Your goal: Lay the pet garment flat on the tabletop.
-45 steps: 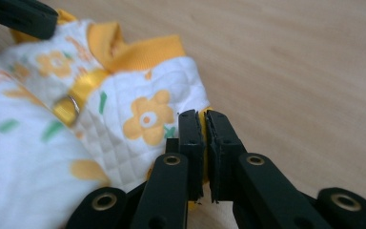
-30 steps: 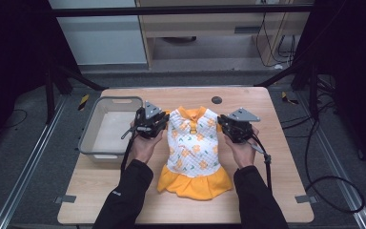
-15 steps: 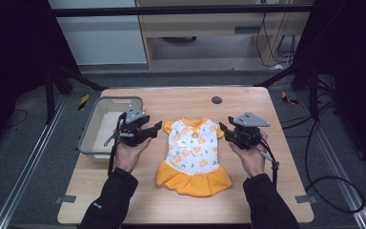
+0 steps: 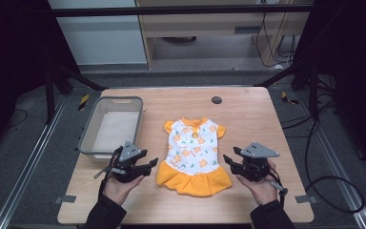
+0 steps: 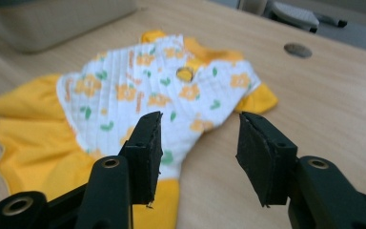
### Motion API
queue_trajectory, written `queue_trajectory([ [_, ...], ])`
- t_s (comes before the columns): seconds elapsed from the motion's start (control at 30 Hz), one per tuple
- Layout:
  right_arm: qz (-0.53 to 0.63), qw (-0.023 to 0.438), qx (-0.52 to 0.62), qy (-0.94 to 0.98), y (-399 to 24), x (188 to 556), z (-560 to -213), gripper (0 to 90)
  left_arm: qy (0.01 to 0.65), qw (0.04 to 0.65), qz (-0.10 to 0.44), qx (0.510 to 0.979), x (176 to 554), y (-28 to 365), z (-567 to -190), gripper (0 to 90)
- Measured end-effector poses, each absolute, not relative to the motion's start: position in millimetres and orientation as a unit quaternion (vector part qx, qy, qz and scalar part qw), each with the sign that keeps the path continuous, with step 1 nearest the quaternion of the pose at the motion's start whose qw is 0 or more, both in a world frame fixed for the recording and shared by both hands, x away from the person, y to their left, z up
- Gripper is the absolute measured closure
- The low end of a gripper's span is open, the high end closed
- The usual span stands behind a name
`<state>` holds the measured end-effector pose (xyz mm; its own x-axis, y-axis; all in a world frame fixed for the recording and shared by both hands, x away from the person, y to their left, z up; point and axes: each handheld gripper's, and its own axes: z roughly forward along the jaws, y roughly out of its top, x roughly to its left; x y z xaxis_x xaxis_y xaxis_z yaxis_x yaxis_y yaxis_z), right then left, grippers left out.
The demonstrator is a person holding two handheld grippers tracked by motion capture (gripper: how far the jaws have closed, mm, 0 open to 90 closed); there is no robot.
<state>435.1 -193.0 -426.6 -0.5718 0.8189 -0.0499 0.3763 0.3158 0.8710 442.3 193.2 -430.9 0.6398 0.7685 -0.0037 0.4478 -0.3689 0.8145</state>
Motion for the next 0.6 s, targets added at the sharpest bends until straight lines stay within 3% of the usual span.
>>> queue_trajectory([
  [0.4,0.427,0.185,0.414,0.782,-207,414,-470,51.2,0.382,0.388,0.147,0.826,433,187,-469,47.9],
  [0.6,0.412,0.152,0.419,0.795,-200,416,-487,55.5,0.385,0.368,0.129,0.837,436,177,-479,58.6],
])
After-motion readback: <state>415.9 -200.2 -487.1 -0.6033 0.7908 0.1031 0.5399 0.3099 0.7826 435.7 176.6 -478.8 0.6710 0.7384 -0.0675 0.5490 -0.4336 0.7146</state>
